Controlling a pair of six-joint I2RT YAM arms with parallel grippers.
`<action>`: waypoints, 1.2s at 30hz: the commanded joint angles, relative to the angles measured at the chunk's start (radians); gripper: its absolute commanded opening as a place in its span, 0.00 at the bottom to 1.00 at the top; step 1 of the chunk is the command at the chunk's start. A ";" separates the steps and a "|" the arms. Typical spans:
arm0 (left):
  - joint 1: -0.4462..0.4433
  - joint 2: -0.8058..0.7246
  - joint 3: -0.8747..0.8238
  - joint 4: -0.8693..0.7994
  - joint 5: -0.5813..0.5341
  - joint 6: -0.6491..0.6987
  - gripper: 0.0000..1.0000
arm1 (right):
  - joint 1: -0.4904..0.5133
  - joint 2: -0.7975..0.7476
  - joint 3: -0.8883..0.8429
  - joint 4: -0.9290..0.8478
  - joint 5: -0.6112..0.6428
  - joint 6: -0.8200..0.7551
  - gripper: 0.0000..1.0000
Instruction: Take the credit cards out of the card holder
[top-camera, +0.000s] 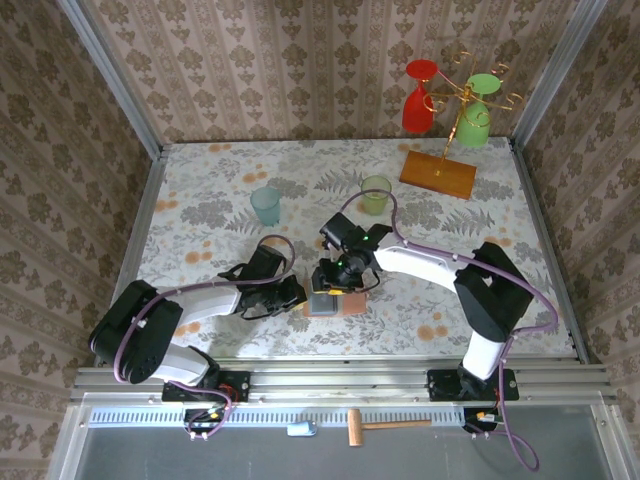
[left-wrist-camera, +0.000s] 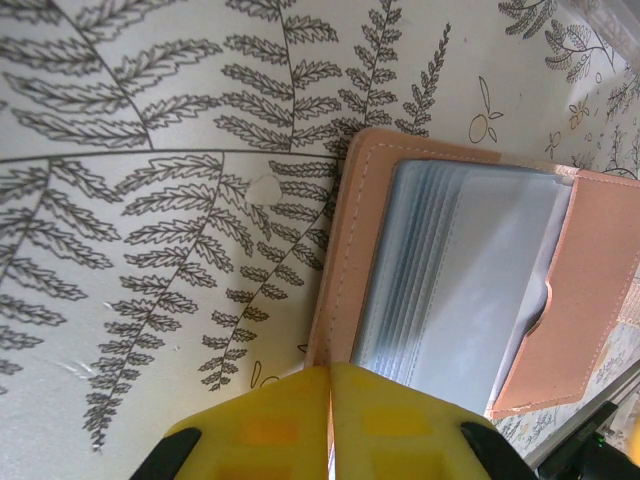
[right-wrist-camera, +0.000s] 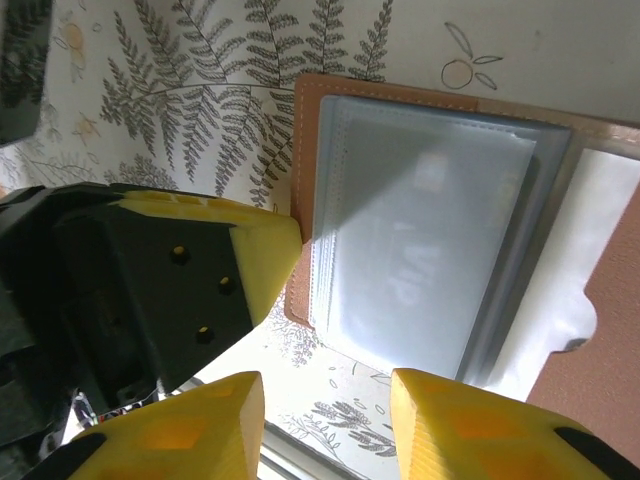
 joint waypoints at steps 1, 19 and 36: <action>0.003 0.013 -0.012 -0.002 0.005 -0.003 0.10 | 0.007 0.030 0.000 0.006 -0.002 0.041 0.40; 0.010 0.020 -0.011 -0.005 0.005 0.001 0.10 | 0.008 0.102 -0.017 0.034 0.046 0.037 0.41; 0.016 0.032 -0.012 -0.006 0.006 0.004 0.10 | -0.010 0.067 -0.058 0.025 0.071 0.027 0.41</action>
